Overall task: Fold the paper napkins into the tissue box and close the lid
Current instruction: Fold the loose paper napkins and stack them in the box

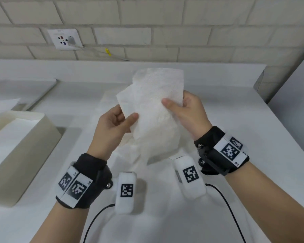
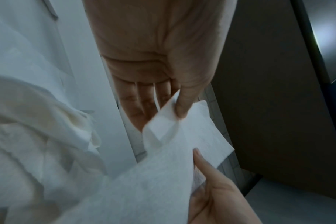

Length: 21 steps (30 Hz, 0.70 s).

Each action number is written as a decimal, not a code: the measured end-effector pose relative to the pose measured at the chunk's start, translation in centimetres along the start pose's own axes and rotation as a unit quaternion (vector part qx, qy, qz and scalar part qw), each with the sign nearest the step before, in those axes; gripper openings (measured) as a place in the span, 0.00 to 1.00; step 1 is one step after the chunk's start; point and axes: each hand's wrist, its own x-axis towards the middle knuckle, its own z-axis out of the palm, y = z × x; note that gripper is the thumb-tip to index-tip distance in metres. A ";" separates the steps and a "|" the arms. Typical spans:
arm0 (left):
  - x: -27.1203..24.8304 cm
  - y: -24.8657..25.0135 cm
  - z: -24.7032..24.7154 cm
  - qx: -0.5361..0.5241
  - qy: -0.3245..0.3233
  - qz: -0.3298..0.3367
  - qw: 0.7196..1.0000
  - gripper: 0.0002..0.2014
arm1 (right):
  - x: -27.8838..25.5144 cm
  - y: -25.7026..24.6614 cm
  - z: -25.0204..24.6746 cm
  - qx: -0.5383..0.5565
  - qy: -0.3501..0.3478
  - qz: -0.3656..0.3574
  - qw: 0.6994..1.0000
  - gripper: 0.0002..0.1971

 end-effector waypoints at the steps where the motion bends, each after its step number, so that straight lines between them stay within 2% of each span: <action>1: -0.2 0.0 0.2 0.006 0.004 -0.006 1.000 0.07 | 0.0 0.0 0.2 0.012 -0.002 -0.001 1.000 0.07; 6: -0.6 -0.2 0.1 -0.002 0.026 -0.039 0.999 0.08 | -0.1 0.5 1.1 -0.005 0.037 0.002 0.999 0.06; 9: -0.6 -0.2 -0.3 -0.029 0.035 -0.053 0.998 0.10 | -0.3 0.8 1.0 -0.010 0.060 0.008 0.998 0.15; 13: -0.6 -0.3 -1.0 -0.062 0.068 -0.066 0.994 0.12 | -0.2 0.7 0.3 -0.005 0.091 0.003 0.996 0.08; 14: -0.6 -0.2 -1.3 -0.080 0.078 -0.070 0.991 0.12 | 0.0 0.9 0.0 -0.005 0.112 0.004 0.994 0.10; 16: -0.6 0.0 -1.7 -0.124 0.097 -0.081 0.984 0.13 | 0.3 1.3 -0.7 -0.009 0.149 0.004 0.989 0.20; 19: -0.4 0.1 -2.2 -0.175 0.133 -0.093 0.971 0.12 | 0.3 1.6 -1.4 -0.080 0.146 -0.023 0.986 0.22; 21: -0.2 0.3 -2.3 -0.199 0.150 -0.087 0.965 0.13 | 0.2 1.5 -1.3 -0.139 0.128 -0.015 0.982 0.17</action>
